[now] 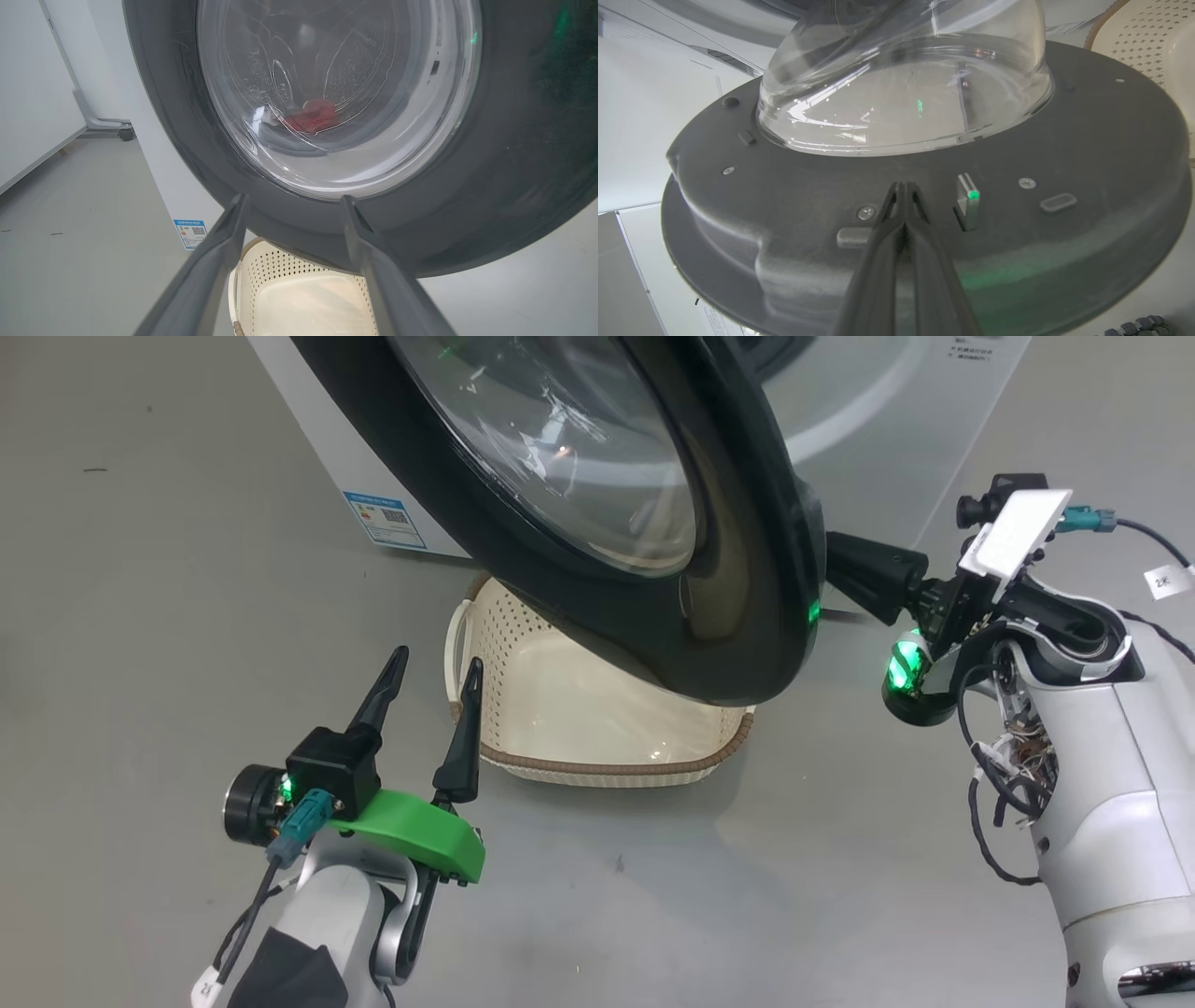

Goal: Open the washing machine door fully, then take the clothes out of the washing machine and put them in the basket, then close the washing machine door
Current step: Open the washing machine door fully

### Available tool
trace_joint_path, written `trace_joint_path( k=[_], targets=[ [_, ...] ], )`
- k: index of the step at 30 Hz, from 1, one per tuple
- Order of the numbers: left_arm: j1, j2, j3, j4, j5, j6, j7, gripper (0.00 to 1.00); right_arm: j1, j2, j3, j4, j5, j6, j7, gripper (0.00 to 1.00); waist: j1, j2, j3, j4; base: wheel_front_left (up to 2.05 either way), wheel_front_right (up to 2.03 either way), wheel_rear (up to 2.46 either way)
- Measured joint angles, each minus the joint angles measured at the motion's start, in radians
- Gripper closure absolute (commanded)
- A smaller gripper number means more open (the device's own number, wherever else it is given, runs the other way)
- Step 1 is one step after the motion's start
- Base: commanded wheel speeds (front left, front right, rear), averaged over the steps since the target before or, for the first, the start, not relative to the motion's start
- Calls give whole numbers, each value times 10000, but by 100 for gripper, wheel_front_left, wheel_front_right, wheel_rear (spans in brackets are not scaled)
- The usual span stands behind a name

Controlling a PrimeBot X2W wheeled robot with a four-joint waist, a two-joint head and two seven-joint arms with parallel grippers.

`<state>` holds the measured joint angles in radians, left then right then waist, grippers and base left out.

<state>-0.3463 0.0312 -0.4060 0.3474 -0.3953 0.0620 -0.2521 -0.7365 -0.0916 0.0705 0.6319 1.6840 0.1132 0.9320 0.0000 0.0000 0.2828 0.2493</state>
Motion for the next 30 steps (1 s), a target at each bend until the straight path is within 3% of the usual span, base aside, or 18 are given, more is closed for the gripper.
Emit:
trace_joint_path(
  k=[30],
  targets=[
    [640, 15, -226, 282, -274, -54, 0, 0, 2322, 257, 1358, -1609, 656, 81, 928, 100, 0, 0, -1123, 1567, 0, 0, 0]
  ],
)
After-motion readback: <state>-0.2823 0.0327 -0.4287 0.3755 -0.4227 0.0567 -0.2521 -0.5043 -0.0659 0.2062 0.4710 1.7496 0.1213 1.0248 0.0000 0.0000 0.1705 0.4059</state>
